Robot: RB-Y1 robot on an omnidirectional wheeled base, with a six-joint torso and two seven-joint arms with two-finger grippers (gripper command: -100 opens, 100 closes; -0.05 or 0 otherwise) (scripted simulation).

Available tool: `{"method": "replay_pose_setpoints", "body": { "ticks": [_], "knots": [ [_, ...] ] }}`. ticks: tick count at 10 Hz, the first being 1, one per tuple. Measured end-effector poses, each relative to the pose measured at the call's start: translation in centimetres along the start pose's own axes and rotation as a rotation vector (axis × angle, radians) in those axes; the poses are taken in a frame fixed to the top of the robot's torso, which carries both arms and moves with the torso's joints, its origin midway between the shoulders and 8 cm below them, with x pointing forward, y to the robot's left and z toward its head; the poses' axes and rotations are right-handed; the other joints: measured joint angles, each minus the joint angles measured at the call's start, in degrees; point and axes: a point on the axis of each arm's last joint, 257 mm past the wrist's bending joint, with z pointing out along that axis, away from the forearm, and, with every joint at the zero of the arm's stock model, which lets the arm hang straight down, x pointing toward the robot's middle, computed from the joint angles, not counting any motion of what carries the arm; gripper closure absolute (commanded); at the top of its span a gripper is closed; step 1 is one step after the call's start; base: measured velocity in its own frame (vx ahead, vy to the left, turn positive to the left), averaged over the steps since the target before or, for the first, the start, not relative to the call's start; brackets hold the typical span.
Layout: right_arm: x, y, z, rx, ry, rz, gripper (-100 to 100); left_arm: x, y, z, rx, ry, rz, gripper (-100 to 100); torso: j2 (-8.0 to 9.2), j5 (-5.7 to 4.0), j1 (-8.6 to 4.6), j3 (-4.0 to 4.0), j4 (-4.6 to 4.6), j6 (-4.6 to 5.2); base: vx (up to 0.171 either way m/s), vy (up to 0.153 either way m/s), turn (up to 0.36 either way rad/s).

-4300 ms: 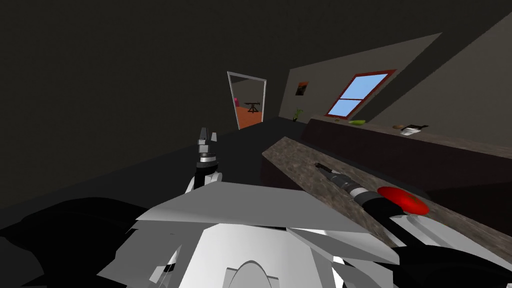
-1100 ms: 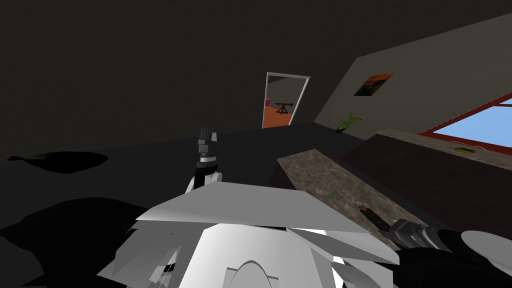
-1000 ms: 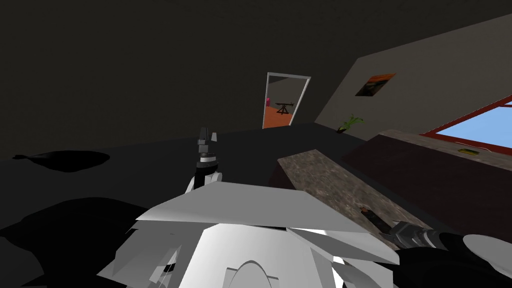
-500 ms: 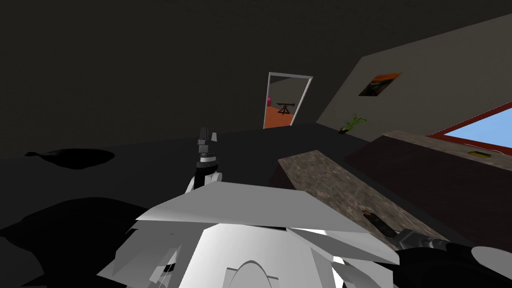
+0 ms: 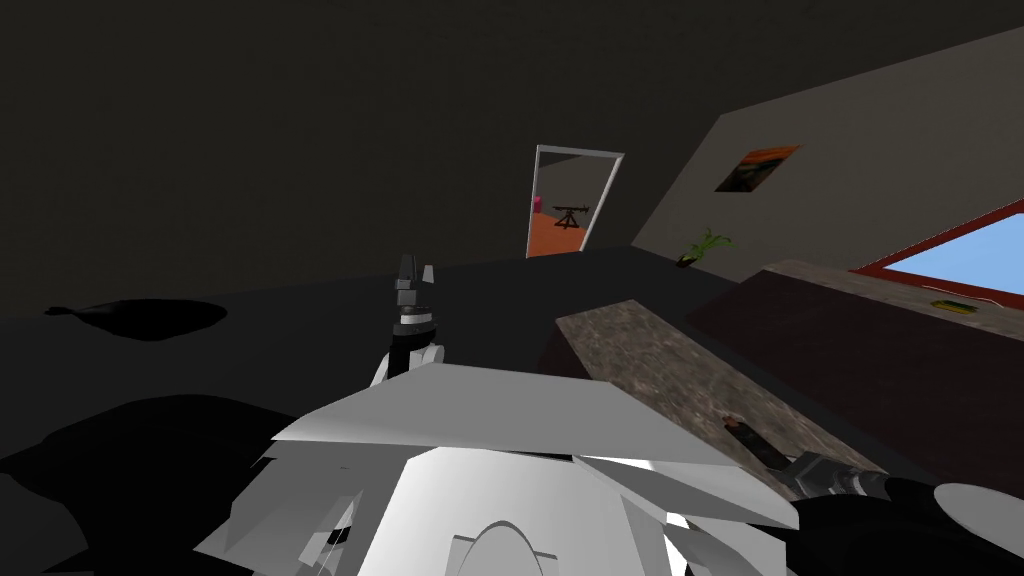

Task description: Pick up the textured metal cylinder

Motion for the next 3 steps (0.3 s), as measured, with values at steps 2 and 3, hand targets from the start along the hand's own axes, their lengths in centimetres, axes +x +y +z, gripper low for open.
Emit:
{"method": "replay_pose_setpoints", "body": {
  "ticks": [2,3],
  "knots": [
    [-1.51,-1.22,-0.9,0.002,-0.007,-0.013,100,0.0,0.0,0.0,0.0,0.0,0.0,0,0.05,0.05,0.08,0.02,-0.01,0.06,-0.009,0.008,-0.047],
    [-1.63,-1.28,-0.96,0.002,-0.008,-0.012,0,0.0,0.0,0.0,0.0,0.0,0.0,0,0.08,0.02,0.04,0.04,0.0,0.07,0.0,0.0,0.0]
  ]
}}
